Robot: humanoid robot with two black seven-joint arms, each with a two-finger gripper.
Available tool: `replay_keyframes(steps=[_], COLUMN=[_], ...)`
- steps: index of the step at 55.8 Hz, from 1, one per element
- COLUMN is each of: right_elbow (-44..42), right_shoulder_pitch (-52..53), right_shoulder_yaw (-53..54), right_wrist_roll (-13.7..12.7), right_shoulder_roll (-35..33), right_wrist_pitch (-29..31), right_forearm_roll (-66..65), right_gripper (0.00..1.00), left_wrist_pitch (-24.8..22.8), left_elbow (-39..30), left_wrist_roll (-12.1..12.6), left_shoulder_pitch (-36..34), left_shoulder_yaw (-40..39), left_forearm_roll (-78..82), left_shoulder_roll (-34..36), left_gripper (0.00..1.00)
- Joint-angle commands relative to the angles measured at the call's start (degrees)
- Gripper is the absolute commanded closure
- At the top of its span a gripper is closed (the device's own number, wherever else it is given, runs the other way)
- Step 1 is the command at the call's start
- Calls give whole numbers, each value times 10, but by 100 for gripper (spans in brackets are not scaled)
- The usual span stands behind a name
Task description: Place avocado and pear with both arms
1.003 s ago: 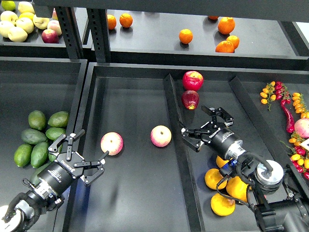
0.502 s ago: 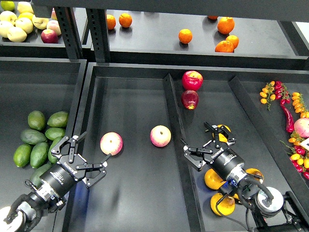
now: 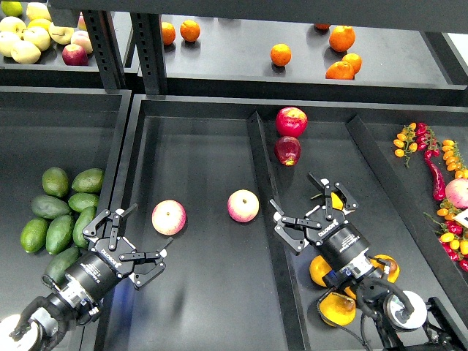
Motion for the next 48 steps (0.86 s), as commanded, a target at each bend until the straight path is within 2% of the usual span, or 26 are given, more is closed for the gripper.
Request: replay_keyframes(steps=[1,13,23,48], right_elbow=[10,11,11,11], right_shoulder_pitch=[0,0,0,0], right_shoulder_yaw=[1,1,0,1], right_wrist_roll=[0,0,0,0], right_shoulder_roll=[0,0,0,0], right_wrist_pitch=[22,31,31,23], right_forearm_roll=[4,5,5,-1], right_gripper=[1,1,1,1], left_wrist_pitch=[0,0,0,0], left_elbow=[-14,-27,-64,-58], left_wrist_roll=[0,0,0,0], left_shoulder_pitch=[0,0,-1,0], left_shoulder_yaw=[0,0,-10,-11], left_forearm_roll=[0,-2,-3,-37], left_shoulder_roll=[0,0,0,0], left_gripper=[0,0,0,0])
